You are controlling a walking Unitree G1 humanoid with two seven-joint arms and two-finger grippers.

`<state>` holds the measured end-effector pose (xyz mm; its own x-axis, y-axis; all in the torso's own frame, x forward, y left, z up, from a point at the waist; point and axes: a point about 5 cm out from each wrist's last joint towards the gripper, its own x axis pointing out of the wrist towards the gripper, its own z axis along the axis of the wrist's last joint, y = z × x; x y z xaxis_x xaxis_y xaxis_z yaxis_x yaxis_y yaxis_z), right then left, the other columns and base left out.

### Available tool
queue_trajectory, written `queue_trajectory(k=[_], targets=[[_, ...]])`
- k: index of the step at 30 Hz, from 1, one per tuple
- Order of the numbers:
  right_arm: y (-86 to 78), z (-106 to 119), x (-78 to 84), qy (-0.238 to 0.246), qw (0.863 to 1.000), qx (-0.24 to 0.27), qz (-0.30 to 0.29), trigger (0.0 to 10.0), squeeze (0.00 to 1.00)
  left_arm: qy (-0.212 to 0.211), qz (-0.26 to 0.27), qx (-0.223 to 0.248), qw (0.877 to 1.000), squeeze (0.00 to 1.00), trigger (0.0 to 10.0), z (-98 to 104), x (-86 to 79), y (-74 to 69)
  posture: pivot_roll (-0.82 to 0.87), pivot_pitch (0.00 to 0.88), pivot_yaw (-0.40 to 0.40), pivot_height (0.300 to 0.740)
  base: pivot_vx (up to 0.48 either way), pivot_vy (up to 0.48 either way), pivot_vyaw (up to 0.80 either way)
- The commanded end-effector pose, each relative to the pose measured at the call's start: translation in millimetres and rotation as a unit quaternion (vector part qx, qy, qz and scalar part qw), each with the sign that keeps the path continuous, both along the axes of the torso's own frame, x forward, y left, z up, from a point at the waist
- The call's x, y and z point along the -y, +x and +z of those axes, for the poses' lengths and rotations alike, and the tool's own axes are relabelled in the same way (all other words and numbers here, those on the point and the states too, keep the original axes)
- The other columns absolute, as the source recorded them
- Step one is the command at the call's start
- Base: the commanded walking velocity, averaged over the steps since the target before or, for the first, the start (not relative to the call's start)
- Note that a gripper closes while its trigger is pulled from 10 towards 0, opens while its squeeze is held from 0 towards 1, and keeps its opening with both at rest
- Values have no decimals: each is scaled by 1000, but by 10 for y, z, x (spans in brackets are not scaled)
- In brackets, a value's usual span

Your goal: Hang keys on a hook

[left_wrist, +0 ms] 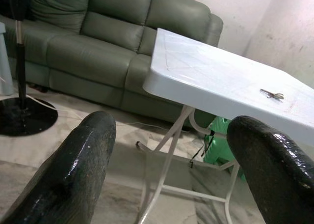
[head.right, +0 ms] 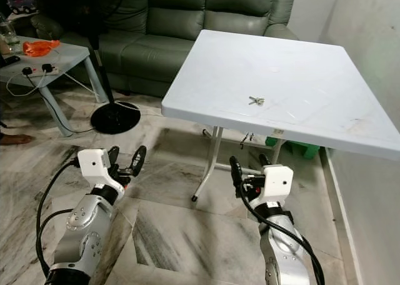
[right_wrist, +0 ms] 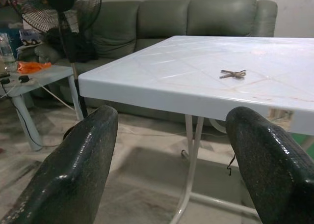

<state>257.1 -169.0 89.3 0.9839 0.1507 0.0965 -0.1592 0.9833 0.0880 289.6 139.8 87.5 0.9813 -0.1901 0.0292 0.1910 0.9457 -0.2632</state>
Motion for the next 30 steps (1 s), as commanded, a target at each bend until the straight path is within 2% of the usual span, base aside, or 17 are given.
queue_trajectory(k=[1, 30], targets=[[14, 61, 30, -2, 1000, 9, -3, 10000, 0, -4, -6, 3, 1000, 0, 10000, 35, 19, 13, 6, 0, -43, 740, 0, 0, 0], [15, 57, 20, 1, 1000, 8, -6, 10000, 0, 2, -12, -3, 1000, 0, 10000, 37, 27, 24, 3, 0, -34, 740, 400, 0, 0]])
